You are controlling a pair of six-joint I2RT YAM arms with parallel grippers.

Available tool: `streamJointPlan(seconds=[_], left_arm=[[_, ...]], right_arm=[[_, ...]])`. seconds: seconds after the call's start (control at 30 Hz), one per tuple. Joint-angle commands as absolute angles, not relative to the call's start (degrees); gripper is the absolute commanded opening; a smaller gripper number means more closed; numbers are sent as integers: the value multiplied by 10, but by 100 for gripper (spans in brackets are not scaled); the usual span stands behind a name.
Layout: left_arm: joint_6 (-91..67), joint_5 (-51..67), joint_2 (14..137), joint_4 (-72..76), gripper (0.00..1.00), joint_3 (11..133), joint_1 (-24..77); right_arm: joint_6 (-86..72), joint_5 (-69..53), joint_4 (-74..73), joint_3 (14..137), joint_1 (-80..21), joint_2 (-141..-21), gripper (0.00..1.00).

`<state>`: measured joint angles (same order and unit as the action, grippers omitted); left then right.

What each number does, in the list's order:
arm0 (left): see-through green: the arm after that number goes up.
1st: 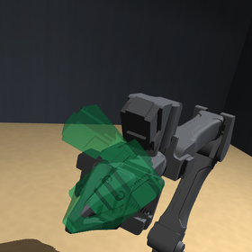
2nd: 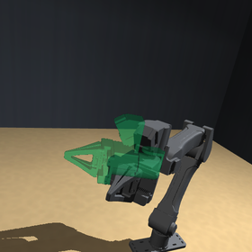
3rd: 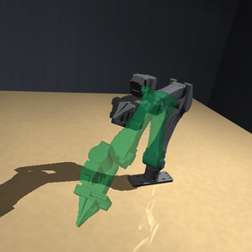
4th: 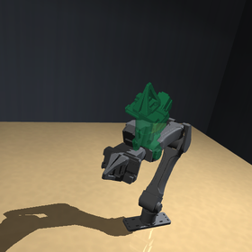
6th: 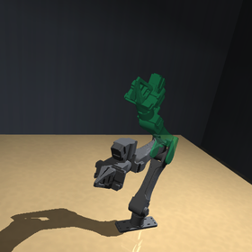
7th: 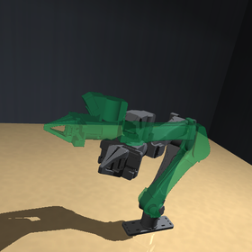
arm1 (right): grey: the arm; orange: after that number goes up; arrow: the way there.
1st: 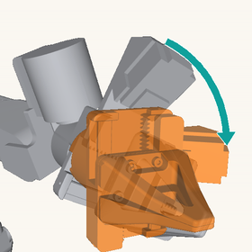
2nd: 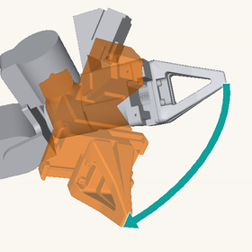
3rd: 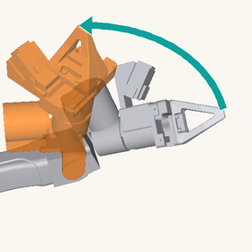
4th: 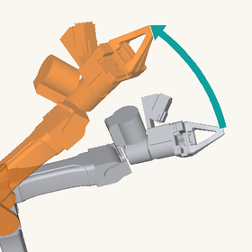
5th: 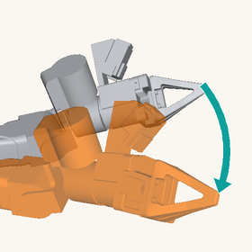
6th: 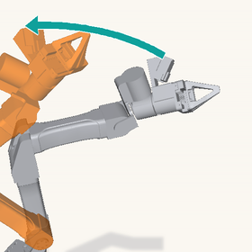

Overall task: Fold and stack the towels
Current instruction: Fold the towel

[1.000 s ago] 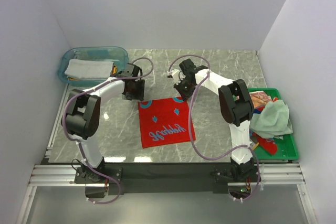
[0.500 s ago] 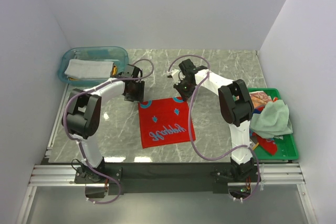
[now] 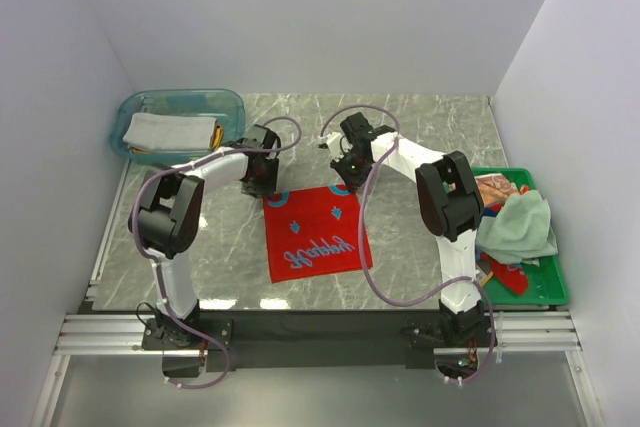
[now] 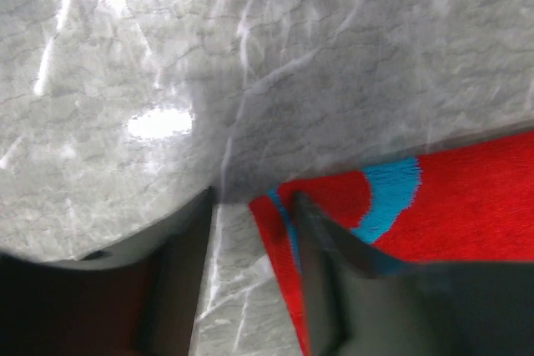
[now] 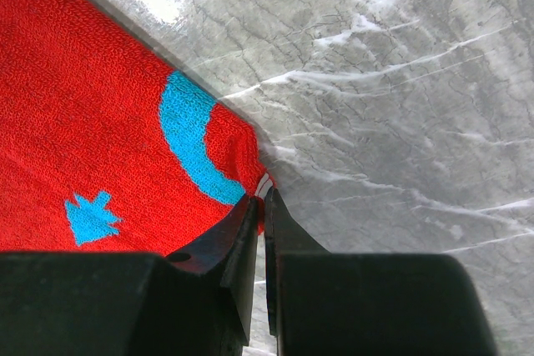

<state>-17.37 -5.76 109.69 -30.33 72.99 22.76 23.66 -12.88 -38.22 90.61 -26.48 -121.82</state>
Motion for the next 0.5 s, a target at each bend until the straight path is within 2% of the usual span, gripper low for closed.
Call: streamJointPlan(seconds=[0.0, 0.17, 0.2, 0.27, 0.33, 0.37, 0.47], left_arm=[[-183, -91, 1144, -330, 44, 719, 238], [-189, -104, 1165, -344, 27, 723, 253], [-190, -105, 1167, -346, 18, 728, 253], [-188, -105, 1172, -349, 10, 733, 253], [-187, -108, 1170, -347, 6, 738, 253], [-186, -110, 1167, -346, 1, 739, 251], [-179, -109, 1159, -343, 1, 746, 250]], right_arm=[[242, -90, -365, 875, -266, -1244, 11], [241, -91, -361, 873, -267, -1242, 11], [241, -91, -359, 873, -267, -1243, 11], [242, -91, -359, 871, -267, -1242, 11], [242, -89, -358, 870, -266, -1240, 10], [242, -89, -355, 869, -266, -1238, 10], [236, -84, -338, 860, -265, -1228, 0]])
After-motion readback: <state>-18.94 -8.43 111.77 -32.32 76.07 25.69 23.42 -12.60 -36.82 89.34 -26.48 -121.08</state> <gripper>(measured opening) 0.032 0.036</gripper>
